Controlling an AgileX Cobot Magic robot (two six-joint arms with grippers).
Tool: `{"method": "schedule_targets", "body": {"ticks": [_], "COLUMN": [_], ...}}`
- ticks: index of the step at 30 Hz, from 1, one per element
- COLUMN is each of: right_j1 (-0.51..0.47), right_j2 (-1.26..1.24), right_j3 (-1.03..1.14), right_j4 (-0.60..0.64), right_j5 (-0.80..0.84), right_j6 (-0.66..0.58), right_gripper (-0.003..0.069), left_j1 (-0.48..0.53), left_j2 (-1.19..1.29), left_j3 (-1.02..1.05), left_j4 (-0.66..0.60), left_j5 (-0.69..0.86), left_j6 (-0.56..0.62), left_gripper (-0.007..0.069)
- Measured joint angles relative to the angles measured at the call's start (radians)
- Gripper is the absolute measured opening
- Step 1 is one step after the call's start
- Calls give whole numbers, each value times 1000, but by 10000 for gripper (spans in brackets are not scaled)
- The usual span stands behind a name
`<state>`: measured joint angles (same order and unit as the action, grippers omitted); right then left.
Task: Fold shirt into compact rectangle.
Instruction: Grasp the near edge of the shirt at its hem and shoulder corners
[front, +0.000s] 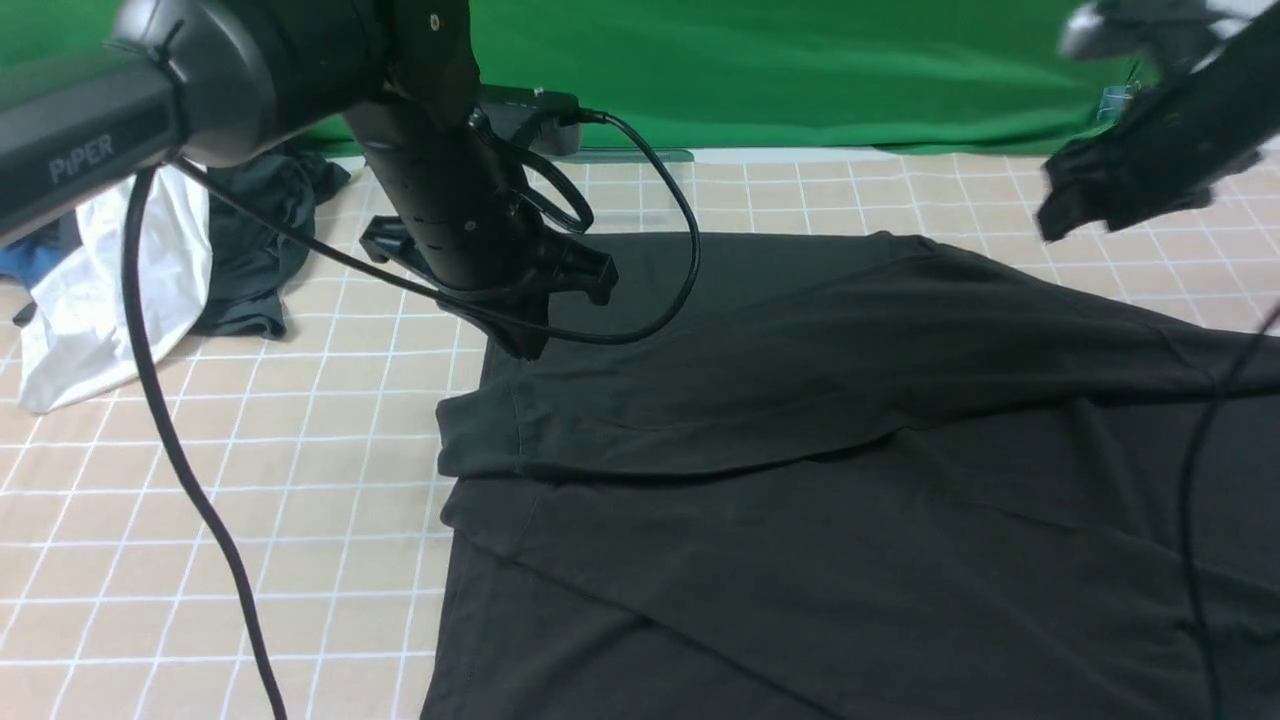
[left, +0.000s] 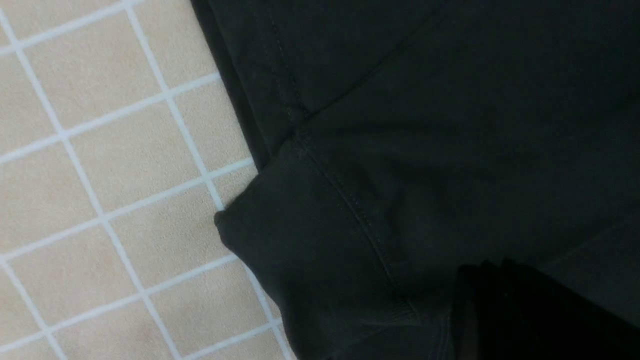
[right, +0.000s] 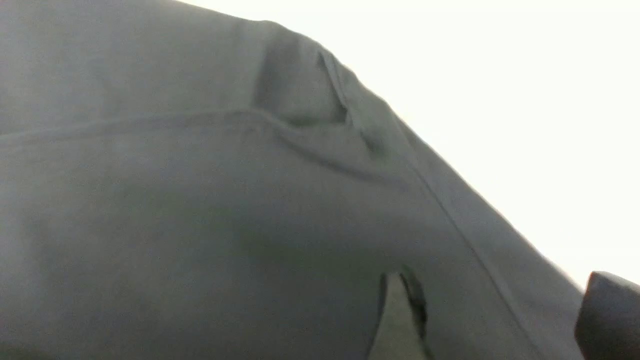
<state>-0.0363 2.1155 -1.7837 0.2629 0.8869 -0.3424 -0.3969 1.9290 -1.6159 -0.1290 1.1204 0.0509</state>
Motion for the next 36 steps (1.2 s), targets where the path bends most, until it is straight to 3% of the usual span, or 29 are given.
{"method": "schedule_targets", "body": {"ticks": [9, 10, 11, 12, 14, 16, 19, 25, 28, 30, 33, 35, 36], "right_j1": [84, 97, 97, 104, 108, 108, 106, 98, 97, 97, 97, 97, 97], "right_j2": [220, 236, 236, 241, 244, 250, 258, 259, 264, 266, 247, 213, 187], "right_j3": [-167, -176, -176, -179, -183, -198, -235, -298, -299, -300, -317, -336, -345], "right_j4": [-87, -125, -125, -141, -148, -151, -155, -155, -156, -165, -224, -256, -263], "right_j5": [-34, -47, -47, -73, -94, -104, -113, -152, -161, -168, -79, 18, 87], "right_j6": [-10, -13, -13, -13, -6, 0, 4, 23, 24, 30, 87, 119, 128], "right_gripper": [474, 400, 400, 283, 142, 78, 62, 62, 106, 202, 416, 460, 440], "left_j1": [-2, -2, -2, -2, -2, -2, -2, -2, -2, -2, -2, -3, -5], "left_j2": [0, 0, 0, 0, 0, 0, 0, 0, 0, -4, -47, -94, -138], "left_j3": [0, 0, 0, 0, 0, 0, 0, 0, 0, 0, 2, 13, 32], "left_j4": [0, 0, 0, 0, 0, 0, 0, 0, 0, 0, 2, 13, 20], "left_j5": [7, 6, 5, 4, 3, 5, 11, 35, 38, 38, 41, 42, 41], "left_j6": [1, 1, 1, 1, 1, 1, 5, 8, 8, 8, 6, -1, -20], "left_gripper": [19, 19, 19, 19, 19, 19, 19, 19, 19, 19, 19, 19, 19]}}
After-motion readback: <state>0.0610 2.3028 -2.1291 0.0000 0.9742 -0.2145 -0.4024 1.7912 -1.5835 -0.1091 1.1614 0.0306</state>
